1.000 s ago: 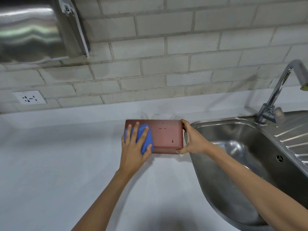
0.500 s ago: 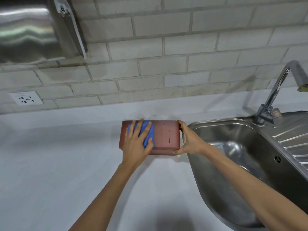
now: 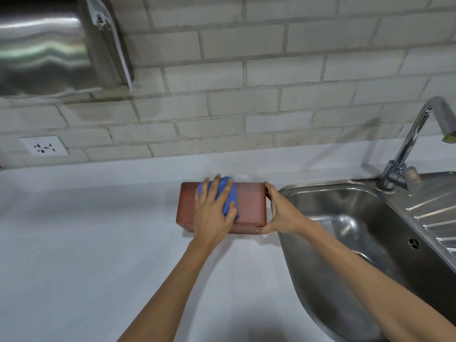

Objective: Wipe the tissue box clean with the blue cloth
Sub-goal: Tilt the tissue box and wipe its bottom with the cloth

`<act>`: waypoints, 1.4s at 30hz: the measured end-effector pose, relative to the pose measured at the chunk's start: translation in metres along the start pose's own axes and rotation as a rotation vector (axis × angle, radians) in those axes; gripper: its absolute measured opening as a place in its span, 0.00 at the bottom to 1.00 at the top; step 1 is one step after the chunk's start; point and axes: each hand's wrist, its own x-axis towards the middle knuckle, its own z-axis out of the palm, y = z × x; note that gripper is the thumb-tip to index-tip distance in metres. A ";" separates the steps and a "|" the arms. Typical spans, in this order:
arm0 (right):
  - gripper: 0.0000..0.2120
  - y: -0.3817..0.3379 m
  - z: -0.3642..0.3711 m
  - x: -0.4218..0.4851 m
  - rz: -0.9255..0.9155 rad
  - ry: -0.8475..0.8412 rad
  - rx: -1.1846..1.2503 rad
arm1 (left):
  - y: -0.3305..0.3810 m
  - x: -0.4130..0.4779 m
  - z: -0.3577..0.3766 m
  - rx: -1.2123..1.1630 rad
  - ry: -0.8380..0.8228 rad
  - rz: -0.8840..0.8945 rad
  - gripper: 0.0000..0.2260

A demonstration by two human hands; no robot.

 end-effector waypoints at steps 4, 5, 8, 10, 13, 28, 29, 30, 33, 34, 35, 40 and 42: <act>0.48 -0.005 -0.002 -0.002 -0.046 0.012 -0.001 | 0.033 -0.001 0.019 0.020 -0.075 0.165 0.25; 0.49 -0.006 -0.003 -0.003 -0.046 0.006 -0.005 | 0.032 -0.006 0.022 0.046 -0.074 0.213 0.24; 0.51 -0.004 -0.003 -0.002 -0.021 -0.006 -0.001 | 0.008 -0.021 0.016 0.105 -0.043 0.274 0.22; 0.50 -0.001 -0.003 -0.001 -0.002 -0.019 0.007 | -0.019 -0.031 0.008 0.081 0.034 0.214 0.22; 0.49 0.001 -0.002 -0.001 0.012 -0.026 0.013 | -0.051 -0.037 -0.007 -0.004 0.128 -0.017 0.23; 0.50 -0.003 -0.001 -0.003 -0.021 0.000 -0.035 | 0.023 -0.010 0.019 0.142 -0.100 0.295 0.23; 0.48 -0.002 -0.001 -0.003 -0.024 0.008 -0.029 | 0.011 -0.012 0.015 0.134 -0.060 0.269 0.23; 0.46 -0.001 -0.001 -0.003 -0.025 0.011 -0.023 | -0.003 -0.014 0.011 0.122 -0.007 0.231 0.23; 0.45 0.000 -0.001 -0.002 -0.014 0.002 -0.015 | -0.046 -0.022 -0.003 0.065 0.159 0.073 0.23; 0.44 0.001 -0.001 -0.002 -0.015 0.006 -0.013 | -0.055 -0.024 -0.005 0.012 0.191 -0.022 0.23; 0.44 0.001 0.000 -0.003 -0.017 0.010 -0.012 | -0.059 -0.026 -0.005 -0.064 0.226 -0.144 0.23; 0.45 -0.002 0.003 -0.005 -0.033 0.043 -0.028 | -0.027 -0.021 0.009 -0.164 0.381 -0.513 0.23; 0.47 -0.003 0.007 -0.008 -0.022 0.069 -0.050 | -0.009 -0.021 0.011 -0.058 0.352 -0.455 0.22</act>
